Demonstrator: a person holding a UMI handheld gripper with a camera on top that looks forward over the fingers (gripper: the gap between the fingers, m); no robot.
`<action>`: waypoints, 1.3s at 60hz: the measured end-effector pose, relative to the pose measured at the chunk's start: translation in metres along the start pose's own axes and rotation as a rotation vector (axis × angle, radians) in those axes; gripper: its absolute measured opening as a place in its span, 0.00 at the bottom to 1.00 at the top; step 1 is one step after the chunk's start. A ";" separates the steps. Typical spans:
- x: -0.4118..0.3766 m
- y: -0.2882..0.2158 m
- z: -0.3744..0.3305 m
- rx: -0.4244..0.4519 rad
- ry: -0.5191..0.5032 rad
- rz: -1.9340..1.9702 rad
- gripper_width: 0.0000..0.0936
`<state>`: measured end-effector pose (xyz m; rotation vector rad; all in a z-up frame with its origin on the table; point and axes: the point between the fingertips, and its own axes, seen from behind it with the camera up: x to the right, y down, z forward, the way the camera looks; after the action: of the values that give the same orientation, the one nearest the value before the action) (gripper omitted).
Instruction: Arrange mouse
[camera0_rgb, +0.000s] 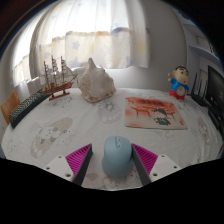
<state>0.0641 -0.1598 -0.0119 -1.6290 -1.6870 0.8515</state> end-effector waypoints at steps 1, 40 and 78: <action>0.000 -0.001 0.001 -0.001 -0.001 0.002 0.85; 0.110 -0.224 0.021 0.203 0.078 0.022 0.45; 0.198 -0.112 0.113 -0.084 0.063 0.056 0.90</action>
<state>-0.0990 0.0335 0.0138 -1.7486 -1.6607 0.7572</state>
